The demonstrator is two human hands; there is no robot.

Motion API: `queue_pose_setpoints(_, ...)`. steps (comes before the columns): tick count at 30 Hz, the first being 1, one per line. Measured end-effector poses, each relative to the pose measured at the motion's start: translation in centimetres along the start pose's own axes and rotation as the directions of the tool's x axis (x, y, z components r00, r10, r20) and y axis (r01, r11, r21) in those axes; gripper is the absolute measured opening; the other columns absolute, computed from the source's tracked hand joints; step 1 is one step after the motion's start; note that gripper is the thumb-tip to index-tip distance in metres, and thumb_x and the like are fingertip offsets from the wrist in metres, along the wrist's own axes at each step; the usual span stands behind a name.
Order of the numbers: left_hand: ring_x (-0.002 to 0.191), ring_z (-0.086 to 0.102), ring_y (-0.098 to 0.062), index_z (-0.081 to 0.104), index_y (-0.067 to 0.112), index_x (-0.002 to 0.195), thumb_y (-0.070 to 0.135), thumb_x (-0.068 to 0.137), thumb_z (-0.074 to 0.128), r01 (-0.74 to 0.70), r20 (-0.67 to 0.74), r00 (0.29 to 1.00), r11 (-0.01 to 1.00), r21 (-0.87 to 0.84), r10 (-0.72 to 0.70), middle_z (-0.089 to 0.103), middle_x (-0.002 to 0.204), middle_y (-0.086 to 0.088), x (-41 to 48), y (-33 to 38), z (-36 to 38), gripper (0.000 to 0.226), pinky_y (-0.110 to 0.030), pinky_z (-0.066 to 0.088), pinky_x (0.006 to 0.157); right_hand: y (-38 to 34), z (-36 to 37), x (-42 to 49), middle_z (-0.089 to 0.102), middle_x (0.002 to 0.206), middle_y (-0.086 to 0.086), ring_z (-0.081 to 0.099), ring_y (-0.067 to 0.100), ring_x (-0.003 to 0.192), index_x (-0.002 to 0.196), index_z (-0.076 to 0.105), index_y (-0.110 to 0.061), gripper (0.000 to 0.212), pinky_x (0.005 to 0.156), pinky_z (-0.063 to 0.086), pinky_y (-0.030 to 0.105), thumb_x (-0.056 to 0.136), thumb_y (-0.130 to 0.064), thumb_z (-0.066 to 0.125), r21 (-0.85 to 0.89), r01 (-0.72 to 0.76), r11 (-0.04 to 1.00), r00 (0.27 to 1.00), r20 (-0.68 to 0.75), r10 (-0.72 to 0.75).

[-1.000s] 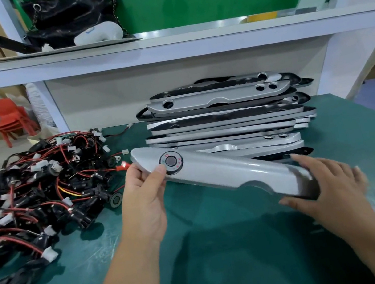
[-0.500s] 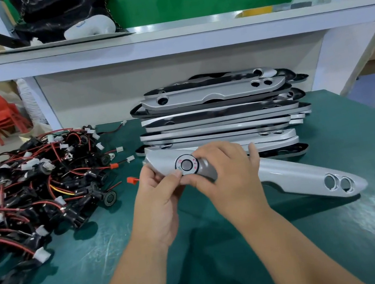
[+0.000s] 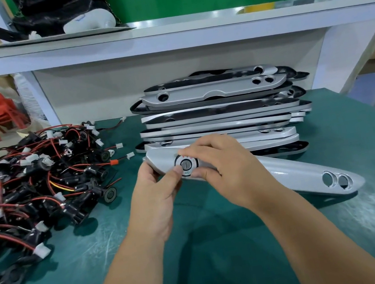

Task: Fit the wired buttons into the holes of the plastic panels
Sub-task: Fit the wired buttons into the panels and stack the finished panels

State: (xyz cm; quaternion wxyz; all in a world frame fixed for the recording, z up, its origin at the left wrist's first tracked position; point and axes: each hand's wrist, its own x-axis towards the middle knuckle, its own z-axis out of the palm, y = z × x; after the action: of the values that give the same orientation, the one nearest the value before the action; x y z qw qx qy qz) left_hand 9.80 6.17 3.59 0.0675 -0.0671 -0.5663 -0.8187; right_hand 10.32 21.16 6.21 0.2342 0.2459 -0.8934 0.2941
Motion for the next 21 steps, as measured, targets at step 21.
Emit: queue_pose_setpoints(21, 0.091, 0.063, -0.027, 0.062, 0.018, 0.097, 0.046, 0.058, 0.069, 0.060, -0.140, 0.990, 0.940, 0.337, -0.013, 0.069, 0.101, -0.011, 0.0, 0.0, -0.2, 0.047, -0.056, 0.046, 0.095, 0.0, -0.2, 2.2, 0.052, 0.107, -0.012, 0.046, 0.015, 0.104, 0.119, 0.049, -0.034, 0.063, 0.096, 0.031, 0.037, 0.070, -0.072, 0.058, -0.153, -0.505, 0.849, 0.806, 0.268, 0.528)
